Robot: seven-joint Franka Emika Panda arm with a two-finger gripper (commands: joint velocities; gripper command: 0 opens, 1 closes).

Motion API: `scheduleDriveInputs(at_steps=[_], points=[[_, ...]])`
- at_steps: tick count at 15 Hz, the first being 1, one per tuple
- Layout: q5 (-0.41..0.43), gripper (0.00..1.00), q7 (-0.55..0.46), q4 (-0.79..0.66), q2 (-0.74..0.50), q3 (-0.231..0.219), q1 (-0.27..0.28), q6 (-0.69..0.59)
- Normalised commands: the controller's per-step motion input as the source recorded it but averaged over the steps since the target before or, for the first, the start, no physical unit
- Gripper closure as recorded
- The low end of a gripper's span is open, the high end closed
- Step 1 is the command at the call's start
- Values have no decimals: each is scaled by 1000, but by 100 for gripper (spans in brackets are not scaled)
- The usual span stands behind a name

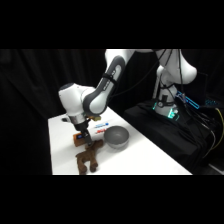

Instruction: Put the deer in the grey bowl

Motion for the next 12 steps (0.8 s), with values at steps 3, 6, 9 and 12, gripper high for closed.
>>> scheduleDriveInputs(at_steps=[3, 6, 9, 12], points=[[103, 0, -188, 19, 10, 84, -69, 25], [106, 0, -182, -106, -82, 82, -63, 70], [133, 0, -202, -149, -92, 86, -89, 118], [130, 0, -209, -145, -86, 81, -96, 124]])
